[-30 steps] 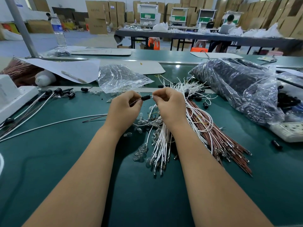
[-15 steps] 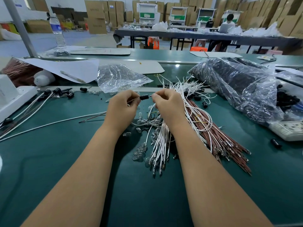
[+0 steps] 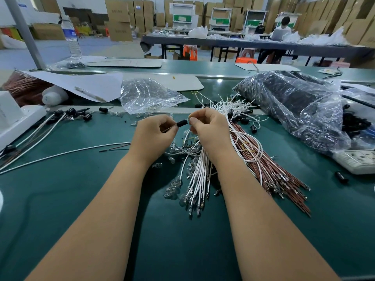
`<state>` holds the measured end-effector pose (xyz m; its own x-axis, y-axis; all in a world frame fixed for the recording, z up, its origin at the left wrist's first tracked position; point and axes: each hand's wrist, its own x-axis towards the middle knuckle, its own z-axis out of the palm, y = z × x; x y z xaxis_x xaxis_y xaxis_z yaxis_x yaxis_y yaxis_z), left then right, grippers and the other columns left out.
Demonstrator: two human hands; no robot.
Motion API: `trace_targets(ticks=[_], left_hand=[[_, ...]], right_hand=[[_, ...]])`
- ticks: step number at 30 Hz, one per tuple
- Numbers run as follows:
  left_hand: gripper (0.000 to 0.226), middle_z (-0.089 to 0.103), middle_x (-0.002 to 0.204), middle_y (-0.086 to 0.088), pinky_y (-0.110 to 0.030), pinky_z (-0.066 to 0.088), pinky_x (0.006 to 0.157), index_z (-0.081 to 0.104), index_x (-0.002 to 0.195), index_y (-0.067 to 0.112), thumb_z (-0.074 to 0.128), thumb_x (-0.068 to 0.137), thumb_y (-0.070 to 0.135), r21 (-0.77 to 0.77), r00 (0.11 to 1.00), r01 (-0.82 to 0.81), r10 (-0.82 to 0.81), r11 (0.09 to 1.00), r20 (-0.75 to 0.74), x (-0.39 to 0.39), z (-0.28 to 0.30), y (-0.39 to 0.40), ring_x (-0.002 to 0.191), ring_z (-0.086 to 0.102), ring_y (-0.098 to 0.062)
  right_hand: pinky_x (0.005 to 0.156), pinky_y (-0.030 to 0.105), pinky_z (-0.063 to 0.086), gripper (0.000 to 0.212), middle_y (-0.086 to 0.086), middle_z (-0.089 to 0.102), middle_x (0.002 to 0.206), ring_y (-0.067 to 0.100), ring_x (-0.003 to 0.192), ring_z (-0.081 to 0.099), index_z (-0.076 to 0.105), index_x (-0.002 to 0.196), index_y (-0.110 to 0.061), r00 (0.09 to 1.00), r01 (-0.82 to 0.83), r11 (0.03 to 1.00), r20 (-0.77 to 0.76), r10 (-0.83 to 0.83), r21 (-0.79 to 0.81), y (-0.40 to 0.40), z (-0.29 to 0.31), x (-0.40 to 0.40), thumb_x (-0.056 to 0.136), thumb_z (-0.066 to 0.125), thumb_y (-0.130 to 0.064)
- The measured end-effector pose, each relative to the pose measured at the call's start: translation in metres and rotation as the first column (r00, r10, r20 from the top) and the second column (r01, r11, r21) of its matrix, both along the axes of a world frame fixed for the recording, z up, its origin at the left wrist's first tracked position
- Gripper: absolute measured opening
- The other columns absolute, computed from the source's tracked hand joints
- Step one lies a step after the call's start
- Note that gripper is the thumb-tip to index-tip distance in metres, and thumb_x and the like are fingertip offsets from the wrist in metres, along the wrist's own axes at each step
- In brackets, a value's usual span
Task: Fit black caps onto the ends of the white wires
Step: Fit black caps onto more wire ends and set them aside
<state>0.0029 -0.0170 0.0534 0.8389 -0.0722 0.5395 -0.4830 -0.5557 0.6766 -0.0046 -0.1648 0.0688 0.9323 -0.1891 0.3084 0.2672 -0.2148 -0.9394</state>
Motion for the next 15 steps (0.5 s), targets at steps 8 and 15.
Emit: trace_targets(ticks=[8,15], left_hand=[[0.011,0.063,0.077,-0.029,-0.043,0.047,0.065,0.068,0.079,0.004,0.065,0.088,0.008,-0.207,0.994,0.069,-0.086,0.976,-0.073,-0.0003,0.0029,-0.0025,0.066,0.055,-0.037],[0.012,0.068,0.076,-0.018,-0.046,0.052,0.072,0.066,0.079,0.009,0.062,0.09,0.01,-0.182,0.995,0.043,-0.059,0.982,-0.079,-0.0008,0.0024,-0.0036,0.075,0.062,-0.038]], right_hand=[[0.057,0.02,0.053,0.019,0.003,0.065,0.067,0.008,0.056,0.063,0.062,0.081,-0.01,0.994,-0.092,0.951,-0.025,0.104,0.295,0.0032,0.0017,-0.0022,0.092,0.056,0.005],[0.059,0.022,0.055,0.009,0.008,0.068,0.071,0.01,0.058,0.065,0.064,0.088,-0.004,0.998,-0.061,0.98,-0.011,0.064,0.188,0.0061,-0.0003,-0.0021,0.091,0.059,0.003]])
